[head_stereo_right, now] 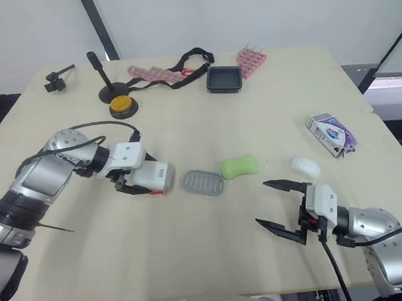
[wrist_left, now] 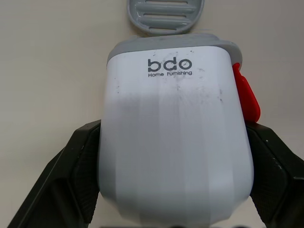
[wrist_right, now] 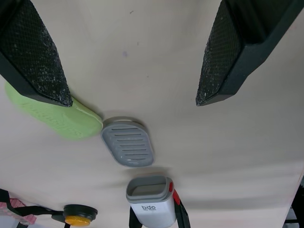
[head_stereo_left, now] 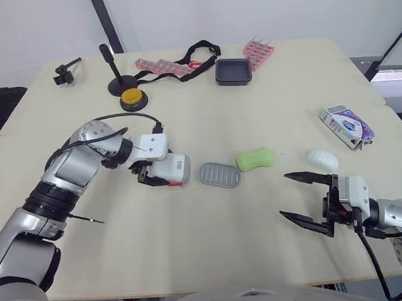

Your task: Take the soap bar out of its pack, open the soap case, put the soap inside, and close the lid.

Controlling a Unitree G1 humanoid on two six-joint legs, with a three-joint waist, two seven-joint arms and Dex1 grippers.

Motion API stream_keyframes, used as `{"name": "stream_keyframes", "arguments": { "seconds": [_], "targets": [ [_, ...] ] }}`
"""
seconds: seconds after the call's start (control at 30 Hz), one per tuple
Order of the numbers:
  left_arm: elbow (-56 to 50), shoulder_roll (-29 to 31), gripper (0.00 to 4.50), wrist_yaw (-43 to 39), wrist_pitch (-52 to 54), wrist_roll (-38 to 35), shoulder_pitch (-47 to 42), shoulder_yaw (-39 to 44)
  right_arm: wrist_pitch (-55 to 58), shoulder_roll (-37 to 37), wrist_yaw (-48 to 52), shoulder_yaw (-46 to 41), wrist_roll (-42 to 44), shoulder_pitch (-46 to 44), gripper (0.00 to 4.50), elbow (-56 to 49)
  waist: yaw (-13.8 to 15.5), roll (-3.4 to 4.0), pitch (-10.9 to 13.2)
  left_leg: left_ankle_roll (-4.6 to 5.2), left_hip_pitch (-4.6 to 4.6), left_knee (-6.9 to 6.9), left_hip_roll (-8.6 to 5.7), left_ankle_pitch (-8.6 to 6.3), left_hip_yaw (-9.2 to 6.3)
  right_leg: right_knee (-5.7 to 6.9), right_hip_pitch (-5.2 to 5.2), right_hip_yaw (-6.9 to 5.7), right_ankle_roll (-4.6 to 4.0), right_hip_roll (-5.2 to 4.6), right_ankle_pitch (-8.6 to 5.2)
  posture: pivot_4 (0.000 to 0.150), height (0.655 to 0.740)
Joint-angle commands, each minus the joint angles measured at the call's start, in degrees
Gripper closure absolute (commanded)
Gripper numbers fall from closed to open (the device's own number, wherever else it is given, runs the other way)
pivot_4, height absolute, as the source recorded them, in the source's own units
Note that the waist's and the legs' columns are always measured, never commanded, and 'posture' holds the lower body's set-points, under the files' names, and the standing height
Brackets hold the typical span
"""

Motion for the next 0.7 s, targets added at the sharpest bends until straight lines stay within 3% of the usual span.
{"name": "stream_keyframes", "arguments": {
  "seconds": [0.03,0.23,0.3,0.5,0.7],
  "targets": [
    [1.1,-1.2,1.02,-0.5,-2.4,-2.1,-0.4,2.7,-0.7,-0.4,0.0,-0.2,0.6,-0.8,0.03,-0.7,0.0,0.00,0.0,0.00,0.00,0.00,0.00,0.00,0.00,0.00,0.00,0.00,0.00,0.00,0.00,0.150,0.7291],
    [4.4,-1.9,1.02,-0.5,-5.0,-0.2,-0.8,2.0,-0.5,-0.4,-0.3,-0.3,0.5,-0.8,0.03,-0.8,-0.2,-0.01,0.0,0.00,0.01,-0.02,0.00,0.00,-0.01,0.01,0.00,0.01,0.00,0.00,0.00,0.150,0.7291],
    [5.2,-1.9,0.00,-0.2,-5.3,0.7,-1.2,1.7,-0.8,-0.4,-0.3,-0.4,0.4,-0.2,0.00,-0.9,-0.1,-0.01,0.0,0.00,0.00,-0.02,0.00,0.00,-0.01,0.00,0.00,0.01,0.00,-0.01,0.00,0.150,0.7291],
    [5.3,-2.1,0.00,-0.2,-5.7,0.0,-1.3,2.7,-1.2,-0.3,-0.2,-0.4,0.4,0.7,0.00,-0.8,-0.1,-0.01,0.0,0.00,0.00,-0.02,-0.01,0.00,-0.01,-0.01,0.00,0.02,0.00,-0.03,0.00,0.150,0.7291],
    [2.0,-1.3,0.00,-2.8,-2.0,-6.4,-1.1,7.2,-1.5,-0.4,0.1,-0.6,0.7,0.3,0.00,-0.2,-0.1,-0.02,0.0,0.00,0.00,-0.02,0.00,0.00,-0.01,-0.01,0.00,0.02,0.00,-0.03,0.00,0.150,0.7291]
  ]
}}
